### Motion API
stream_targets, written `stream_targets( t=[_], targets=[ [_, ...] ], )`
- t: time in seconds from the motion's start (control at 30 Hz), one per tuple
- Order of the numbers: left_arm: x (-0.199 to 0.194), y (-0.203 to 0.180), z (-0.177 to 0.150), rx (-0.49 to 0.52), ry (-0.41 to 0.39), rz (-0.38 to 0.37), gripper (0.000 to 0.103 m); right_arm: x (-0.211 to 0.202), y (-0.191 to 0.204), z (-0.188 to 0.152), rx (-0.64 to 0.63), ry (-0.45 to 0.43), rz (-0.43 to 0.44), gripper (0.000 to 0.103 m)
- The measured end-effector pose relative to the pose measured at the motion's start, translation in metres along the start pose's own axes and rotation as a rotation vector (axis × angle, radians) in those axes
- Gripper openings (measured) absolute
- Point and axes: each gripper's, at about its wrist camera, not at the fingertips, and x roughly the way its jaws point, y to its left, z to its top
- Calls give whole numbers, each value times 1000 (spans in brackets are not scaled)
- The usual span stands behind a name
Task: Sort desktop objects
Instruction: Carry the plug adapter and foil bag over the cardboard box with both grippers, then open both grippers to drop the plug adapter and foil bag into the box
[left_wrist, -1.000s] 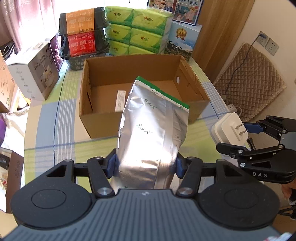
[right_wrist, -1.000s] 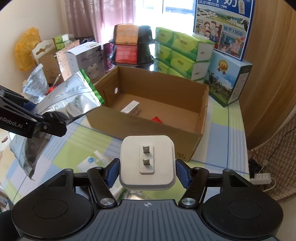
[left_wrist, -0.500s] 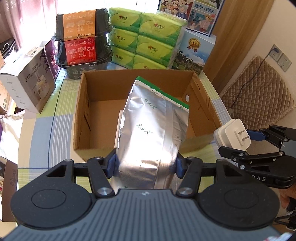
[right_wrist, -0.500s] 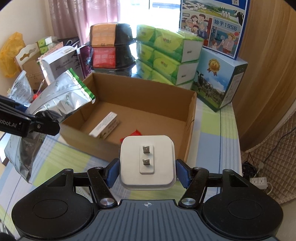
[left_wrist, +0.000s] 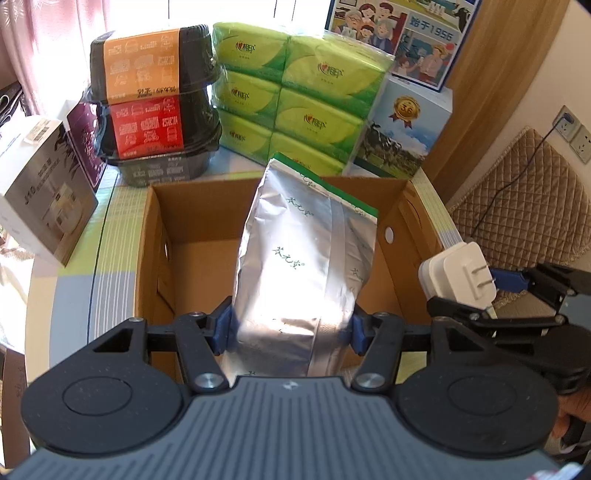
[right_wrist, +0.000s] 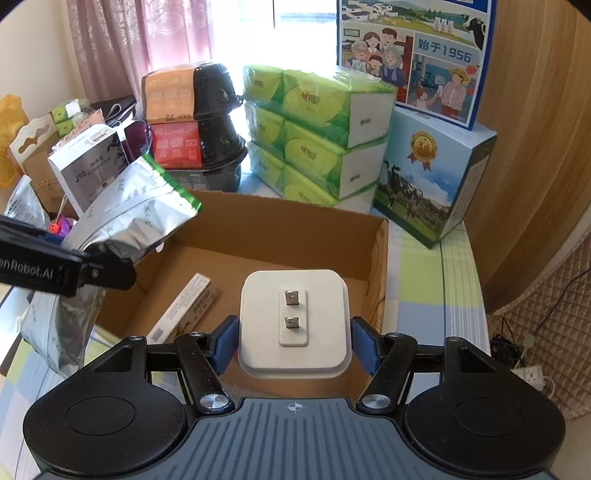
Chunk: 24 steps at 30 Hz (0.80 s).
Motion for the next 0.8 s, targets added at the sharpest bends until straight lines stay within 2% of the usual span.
stream_targets(
  t=[0.37,0.6,0.73,0.8],
  targets=[
    [33,6,31,-13,-7,-7,54,38,-6,9,20,13,-21,62],
    [58,11,28,-44,7,-28,55,55,-14,8,43,26,-26,62],
    [67,15,22,-68,1,-50,62,61,-17,5,46,33,-27,62],
    [68,17,19,-64,-6,-49,62,63,-18,3,47,36,-26,62]
  ],
)
